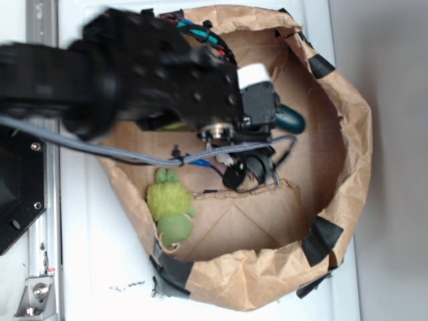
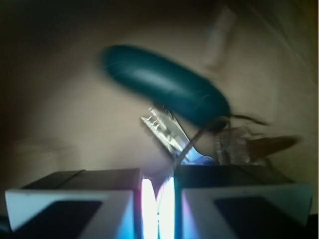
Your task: Grab the silver keys.
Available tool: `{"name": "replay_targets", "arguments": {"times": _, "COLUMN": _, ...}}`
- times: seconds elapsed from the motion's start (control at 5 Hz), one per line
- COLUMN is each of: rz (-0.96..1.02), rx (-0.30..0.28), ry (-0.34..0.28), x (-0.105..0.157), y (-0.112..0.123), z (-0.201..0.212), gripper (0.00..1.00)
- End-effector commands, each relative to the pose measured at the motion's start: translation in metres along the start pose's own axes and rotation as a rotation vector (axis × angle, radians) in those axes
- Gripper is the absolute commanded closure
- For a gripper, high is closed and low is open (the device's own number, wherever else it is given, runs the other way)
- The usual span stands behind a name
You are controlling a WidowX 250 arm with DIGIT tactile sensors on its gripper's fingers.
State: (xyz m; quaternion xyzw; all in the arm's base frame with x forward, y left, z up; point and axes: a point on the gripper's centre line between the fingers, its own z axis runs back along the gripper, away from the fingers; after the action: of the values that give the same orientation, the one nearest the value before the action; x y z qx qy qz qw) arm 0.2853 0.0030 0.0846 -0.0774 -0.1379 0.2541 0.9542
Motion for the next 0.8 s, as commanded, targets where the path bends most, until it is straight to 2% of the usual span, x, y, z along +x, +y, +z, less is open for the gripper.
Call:
{"name": "replay_targets", "arguments": {"times": 0.0, "rz": -0.095, "rx": -0.225, "ry": -0.085, "x": 0.022, "y": -0.033, "z": 0.099, "gripper": 1.00}}
{"name": "replay_targets", "arguments": {"times": 0.4, "rz": -0.113, "rx": -0.116, "ry": -0.003, "x": 0.017, "y": -0.031, "z": 0.099, "gripper": 1.00}}
{"name": "replay_targets", "arguments": {"times": 0.6, "rz": -0.081, "rx": -0.038, "ry": 0.032, "x": 0.011, "y": -0.023, "z": 0.099, "gripper": 1.00}}
